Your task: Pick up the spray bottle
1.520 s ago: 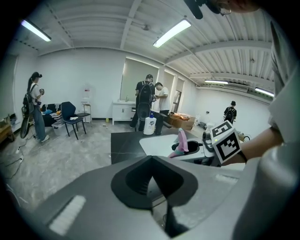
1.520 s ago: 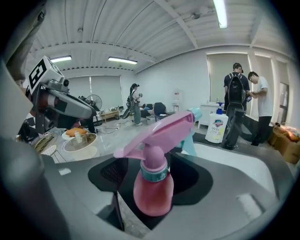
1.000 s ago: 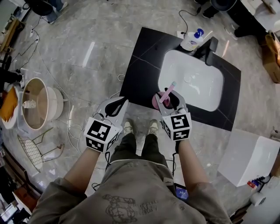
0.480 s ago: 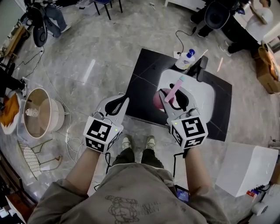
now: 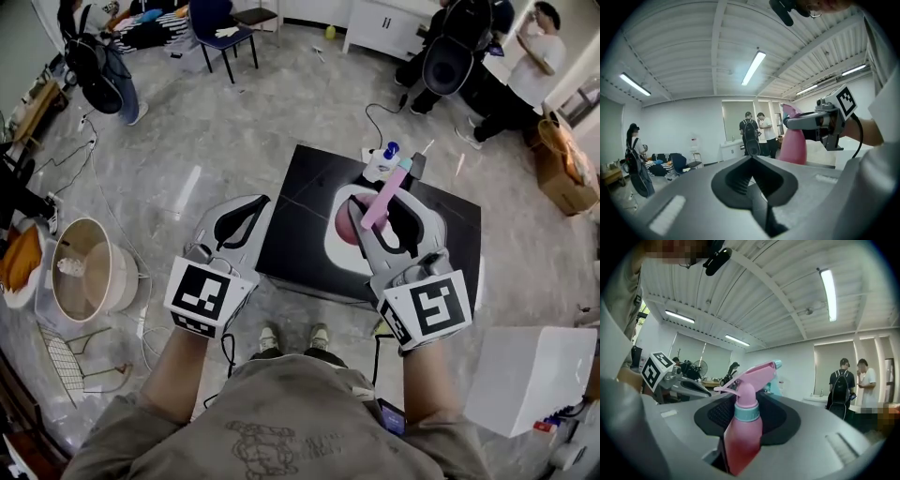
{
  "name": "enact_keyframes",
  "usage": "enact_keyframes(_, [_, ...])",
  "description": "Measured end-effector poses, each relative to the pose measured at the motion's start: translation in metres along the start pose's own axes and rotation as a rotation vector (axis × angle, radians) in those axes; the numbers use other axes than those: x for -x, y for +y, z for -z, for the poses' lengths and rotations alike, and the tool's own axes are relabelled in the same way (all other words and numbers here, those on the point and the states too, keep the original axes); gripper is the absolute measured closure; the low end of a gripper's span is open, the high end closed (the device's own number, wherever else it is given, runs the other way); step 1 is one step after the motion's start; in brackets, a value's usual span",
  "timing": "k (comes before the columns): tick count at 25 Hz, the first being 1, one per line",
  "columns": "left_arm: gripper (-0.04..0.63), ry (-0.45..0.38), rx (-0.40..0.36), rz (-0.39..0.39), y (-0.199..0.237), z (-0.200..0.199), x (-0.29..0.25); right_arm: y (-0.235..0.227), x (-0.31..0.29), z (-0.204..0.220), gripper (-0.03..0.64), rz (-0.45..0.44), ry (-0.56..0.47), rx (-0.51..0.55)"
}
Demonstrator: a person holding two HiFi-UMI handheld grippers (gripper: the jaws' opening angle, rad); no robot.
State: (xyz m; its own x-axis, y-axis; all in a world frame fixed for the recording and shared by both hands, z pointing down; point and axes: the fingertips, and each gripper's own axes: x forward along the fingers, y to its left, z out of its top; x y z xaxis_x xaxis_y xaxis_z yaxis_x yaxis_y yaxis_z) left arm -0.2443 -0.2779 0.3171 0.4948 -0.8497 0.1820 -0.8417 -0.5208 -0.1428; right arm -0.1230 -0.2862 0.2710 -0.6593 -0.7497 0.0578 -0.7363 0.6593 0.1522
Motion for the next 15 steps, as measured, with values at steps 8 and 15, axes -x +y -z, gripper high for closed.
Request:
enact_keyframes(8, [0.595,-0.127,-0.088,-0.001,-0.001,-0.053,0.026,-0.006,0.04,-0.037,0.439,0.038,-0.084,0.016])
enact_keyframes(15, [0.595,-0.097,-0.089,-0.009,-0.005,-0.043,0.04,-0.004,0.065,-0.029,0.439,0.05,-0.059,0.003])
